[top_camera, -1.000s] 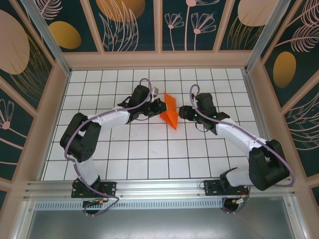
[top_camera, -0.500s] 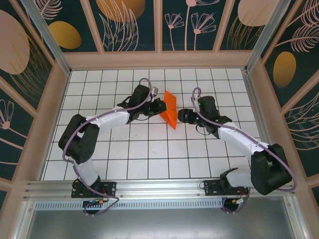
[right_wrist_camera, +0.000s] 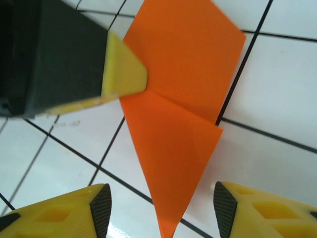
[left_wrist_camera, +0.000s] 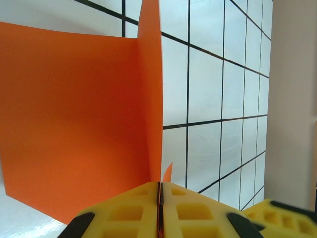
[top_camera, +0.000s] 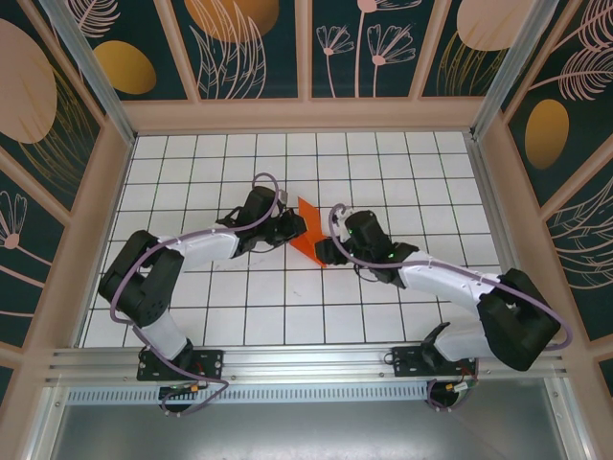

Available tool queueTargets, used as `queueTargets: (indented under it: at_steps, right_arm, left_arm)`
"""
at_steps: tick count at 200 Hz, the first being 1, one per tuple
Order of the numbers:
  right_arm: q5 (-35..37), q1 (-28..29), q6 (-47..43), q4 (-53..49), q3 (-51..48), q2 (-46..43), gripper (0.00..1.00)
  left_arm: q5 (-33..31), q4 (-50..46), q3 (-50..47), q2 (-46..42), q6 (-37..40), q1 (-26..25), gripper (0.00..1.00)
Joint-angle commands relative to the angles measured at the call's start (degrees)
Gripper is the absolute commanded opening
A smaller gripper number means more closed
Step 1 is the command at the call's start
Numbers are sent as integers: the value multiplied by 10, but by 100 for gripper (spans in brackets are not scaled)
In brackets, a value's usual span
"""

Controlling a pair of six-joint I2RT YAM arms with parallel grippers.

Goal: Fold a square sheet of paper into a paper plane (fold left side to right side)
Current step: Fourth fold the wing at the center of the table.

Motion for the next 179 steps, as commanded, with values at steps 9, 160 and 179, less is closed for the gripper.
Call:
queueTargets:
  at_steps: [9,160,179]
  right_arm:
    - [73,35,-26,71,-30,19,62]
    - [168,82,-67,40,33,123,63]
    - [178,82,-70,27,30,115,69]
  left_arm:
    - [-4,26,-6,-15,-15,1,11]
    - [2,14,-4,4,-10,1,13]
    - [1,13,-5,4,-11,1,13]
